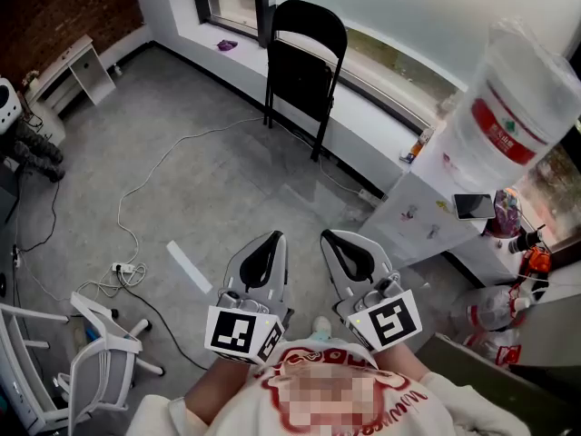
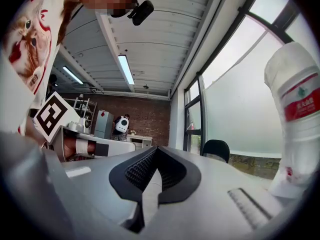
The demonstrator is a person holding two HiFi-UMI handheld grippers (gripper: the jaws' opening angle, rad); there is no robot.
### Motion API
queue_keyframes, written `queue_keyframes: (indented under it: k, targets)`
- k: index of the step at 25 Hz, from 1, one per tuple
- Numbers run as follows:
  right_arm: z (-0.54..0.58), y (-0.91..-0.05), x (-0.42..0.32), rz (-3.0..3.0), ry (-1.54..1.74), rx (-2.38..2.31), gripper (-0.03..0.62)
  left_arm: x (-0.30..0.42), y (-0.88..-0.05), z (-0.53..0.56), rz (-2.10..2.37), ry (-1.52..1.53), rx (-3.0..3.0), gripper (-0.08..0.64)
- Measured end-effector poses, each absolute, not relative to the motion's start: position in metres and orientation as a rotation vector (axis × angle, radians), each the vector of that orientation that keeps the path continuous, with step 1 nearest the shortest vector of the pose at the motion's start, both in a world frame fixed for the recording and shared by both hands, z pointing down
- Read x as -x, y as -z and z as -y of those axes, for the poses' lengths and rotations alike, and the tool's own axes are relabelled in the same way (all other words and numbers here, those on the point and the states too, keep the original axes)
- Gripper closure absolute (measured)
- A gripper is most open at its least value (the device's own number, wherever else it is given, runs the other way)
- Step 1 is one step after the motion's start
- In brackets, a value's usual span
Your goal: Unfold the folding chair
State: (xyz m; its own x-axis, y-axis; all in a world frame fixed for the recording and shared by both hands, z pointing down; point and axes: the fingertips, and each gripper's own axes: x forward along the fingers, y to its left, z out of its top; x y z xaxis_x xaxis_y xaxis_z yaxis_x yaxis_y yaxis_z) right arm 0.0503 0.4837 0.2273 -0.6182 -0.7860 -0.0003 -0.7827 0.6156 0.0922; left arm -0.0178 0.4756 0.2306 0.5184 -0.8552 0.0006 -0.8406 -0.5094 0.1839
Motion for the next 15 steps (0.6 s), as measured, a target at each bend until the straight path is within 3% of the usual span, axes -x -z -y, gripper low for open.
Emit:
queue_keyframes:
  k: [15]
  targets:
    - [-0.488, -0.234, -0.014, 2.855, 0.017, -1.307, 0.569, 0.050, -0.232, -0.478, 1.444, 0.157, -2.590, 0.560]
